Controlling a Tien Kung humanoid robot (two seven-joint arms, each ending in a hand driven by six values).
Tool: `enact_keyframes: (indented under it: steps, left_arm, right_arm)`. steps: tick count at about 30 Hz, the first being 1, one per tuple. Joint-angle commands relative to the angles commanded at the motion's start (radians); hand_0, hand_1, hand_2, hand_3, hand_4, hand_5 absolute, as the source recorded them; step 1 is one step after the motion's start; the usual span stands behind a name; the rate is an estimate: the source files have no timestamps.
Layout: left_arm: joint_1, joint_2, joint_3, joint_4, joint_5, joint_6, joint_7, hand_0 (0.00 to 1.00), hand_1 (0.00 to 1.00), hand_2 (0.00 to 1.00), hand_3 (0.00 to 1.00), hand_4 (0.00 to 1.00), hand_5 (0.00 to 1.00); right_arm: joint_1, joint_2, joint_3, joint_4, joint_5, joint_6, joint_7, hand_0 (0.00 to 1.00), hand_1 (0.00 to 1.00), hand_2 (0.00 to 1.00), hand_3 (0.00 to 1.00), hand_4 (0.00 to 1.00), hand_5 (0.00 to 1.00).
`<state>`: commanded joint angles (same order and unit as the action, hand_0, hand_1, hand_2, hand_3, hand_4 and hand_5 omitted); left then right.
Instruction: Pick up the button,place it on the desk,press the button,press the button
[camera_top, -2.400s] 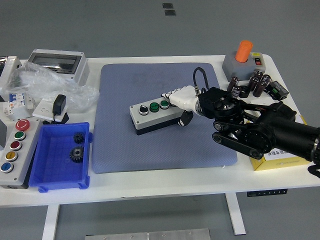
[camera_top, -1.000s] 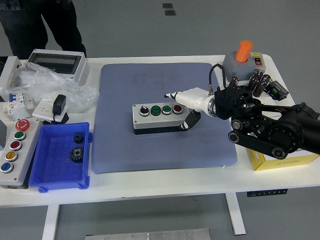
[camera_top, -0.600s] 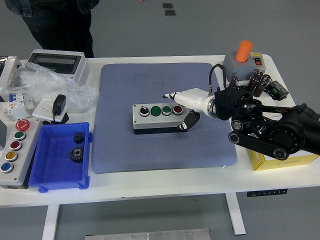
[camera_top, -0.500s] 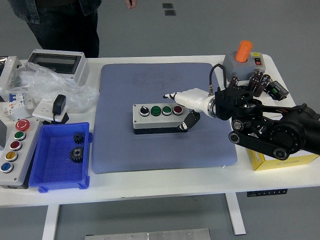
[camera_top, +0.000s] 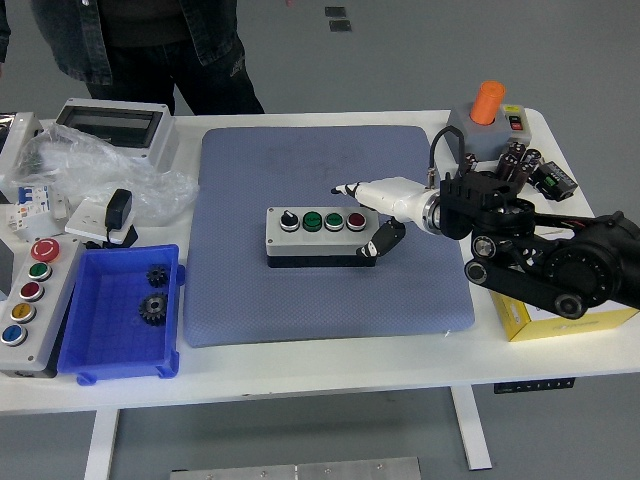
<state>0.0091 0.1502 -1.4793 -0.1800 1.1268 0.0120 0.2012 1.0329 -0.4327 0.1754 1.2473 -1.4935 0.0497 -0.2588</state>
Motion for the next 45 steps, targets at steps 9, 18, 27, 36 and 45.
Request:
enact_keyframes:
  steps: [9, 18, 27, 36, 45]
  left_arm:
    - [0.012, 0.003, 0.014, 0.0, -0.016, 0.003, 0.003, 0.582, 0.57, 0.544, 0.622, 0.7, 0.321]
    - [0.01, 0.005, 0.008, 0.0, -0.011, 0.004, 0.005, 0.582, 0.57, 0.545, 0.622, 0.692, 0.314]
    - [0.012, 0.005, 0.009, 0.0, -0.015, 0.004, 0.01, 0.582, 0.57, 0.544, 0.621, 0.69, 0.313]
    - [0.008, 0.006, 0.006, 0.0, -0.015, 0.005, 0.016, 0.581, 0.57, 0.544, 0.621, 0.689, 0.316]
    - [0.005, 0.004, 0.006, 0.0, -0.014, 0.005, 0.015, 0.581, 0.57, 0.544, 0.621, 0.689, 0.316]
  right_arm:
    - [-0.098, -0.181, 0.2, 0.166, -0.11, 0.037, -0.152, 0.791, 0.822, 0.998, 0.998, 0.789, 0.073]
    - [-0.007, -0.205, 0.155, 0.258, 0.03, 0.251, -0.365, 0.7, 0.728, 0.743, 0.998, 0.597, 0.077]
    - [0.067, -0.125, 0.151, 0.23, 0.21, 0.462, -0.387, 0.497, 0.543, 0.389, 0.998, 0.321, 0.002]
    - [0.099, -0.061, 0.158, 0.207, 0.235, 0.49, -0.387, 0.374, 0.393, 0.328, 0.998, 0.211, 0.002]
    - [0.097, -0.032, 0.143, 0.162, 0.241, 0.478, -0.387, 0.364, 0.379, 0.324, 0.998, 0.213, 0.002]
